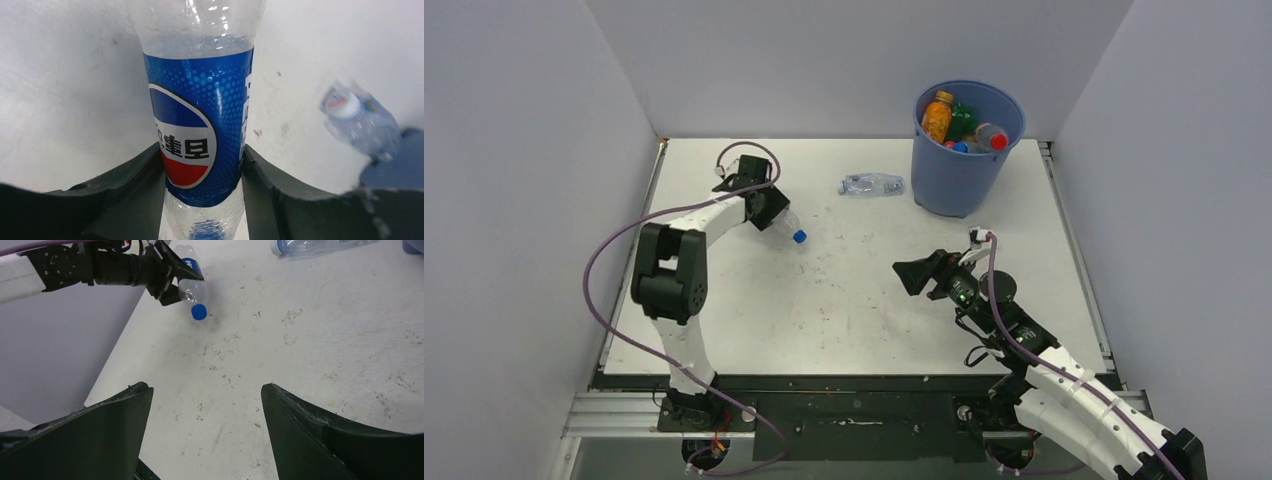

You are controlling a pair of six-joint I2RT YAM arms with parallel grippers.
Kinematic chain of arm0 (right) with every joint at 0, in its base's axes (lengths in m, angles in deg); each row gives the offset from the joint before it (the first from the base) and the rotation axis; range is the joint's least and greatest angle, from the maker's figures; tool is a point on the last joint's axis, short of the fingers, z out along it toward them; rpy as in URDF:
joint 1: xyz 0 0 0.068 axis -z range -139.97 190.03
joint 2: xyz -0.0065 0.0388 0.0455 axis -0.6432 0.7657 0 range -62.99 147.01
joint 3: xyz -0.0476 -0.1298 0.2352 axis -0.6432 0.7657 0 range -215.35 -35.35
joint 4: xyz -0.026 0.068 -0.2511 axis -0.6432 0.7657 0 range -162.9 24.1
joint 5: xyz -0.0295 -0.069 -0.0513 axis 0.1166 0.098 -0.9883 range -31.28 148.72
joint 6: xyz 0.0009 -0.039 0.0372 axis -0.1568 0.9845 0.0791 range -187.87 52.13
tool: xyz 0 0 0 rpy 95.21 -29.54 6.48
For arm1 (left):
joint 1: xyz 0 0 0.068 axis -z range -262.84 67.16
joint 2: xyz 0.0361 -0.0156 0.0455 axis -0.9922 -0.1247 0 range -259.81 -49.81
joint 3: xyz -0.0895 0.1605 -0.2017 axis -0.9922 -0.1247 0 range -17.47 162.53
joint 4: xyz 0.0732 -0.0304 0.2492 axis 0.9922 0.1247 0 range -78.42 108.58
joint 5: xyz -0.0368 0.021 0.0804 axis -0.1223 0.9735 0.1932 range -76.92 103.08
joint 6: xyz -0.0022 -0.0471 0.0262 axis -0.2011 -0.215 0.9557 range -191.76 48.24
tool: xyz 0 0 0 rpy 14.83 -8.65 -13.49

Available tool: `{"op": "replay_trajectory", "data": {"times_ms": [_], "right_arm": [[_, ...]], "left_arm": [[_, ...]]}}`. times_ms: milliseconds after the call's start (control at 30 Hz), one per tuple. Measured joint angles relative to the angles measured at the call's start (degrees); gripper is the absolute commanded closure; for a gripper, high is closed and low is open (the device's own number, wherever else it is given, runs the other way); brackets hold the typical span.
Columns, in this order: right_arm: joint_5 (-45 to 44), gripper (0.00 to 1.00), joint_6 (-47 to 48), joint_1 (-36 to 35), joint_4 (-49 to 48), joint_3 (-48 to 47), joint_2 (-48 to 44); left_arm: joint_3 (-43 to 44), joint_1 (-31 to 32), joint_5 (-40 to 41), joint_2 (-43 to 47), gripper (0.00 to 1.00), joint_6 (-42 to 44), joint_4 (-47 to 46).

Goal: Put the plastic bottles in the bin
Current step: Pick up the plastic bottle at the center of the board.

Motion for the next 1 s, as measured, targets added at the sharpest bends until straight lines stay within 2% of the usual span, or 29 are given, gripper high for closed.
{"op": "replay_trajectory", "data": {"times_ms": [133,233,333,433,500,600,767,1000], "right_arm": [[0.5,0.19,0.6,-0.9,0.9,-2.6,0.2],[0.9,0.2,1.8,-3.4,0.3,-4.9,1.7],[-1.6,0.19,4.0,-11.6,-1.6,-6.4,4.0],[-8.6,0.16,7.7,-24.5,-3.9,-7.9,7.6],[-14.2,0.1,11.0,-33.0,-7.1,-8.1,10.2],[-21.7,0.01,15.1,-40.5,-14.3,-7.9,14.3],[-28.2,0.0,18.7,-41.3,-24.3,-7.5,19.7],[-29.6,0.04,21.1,-39.2,-26.7,-11.2,24.1]], "left_arm": [[-10.0,0.2,-5.3,14.9,0.57,3.8,-3.9],[-19.5,0.1,-11.7,31.5,0.58,8.5,-13.0],[-27.0,0.4,-15.5,45.2,0.58,12.4,-23.3],[-34.1,1.3,-19.8,54.9,0.58,14.6,-34.7],[-38.0,1.9,-23.9,57.9,0.59,14.4,-41.9],[-43.6,2.4,-30.4,58.4,0.6,11.1,-53.2],[-51.3,3.1,-37.3,58.3,0.61,3.8,-66.9],[-51.8,7.7,-43.2,61.0,0.6,1.8,-75.4]]}}
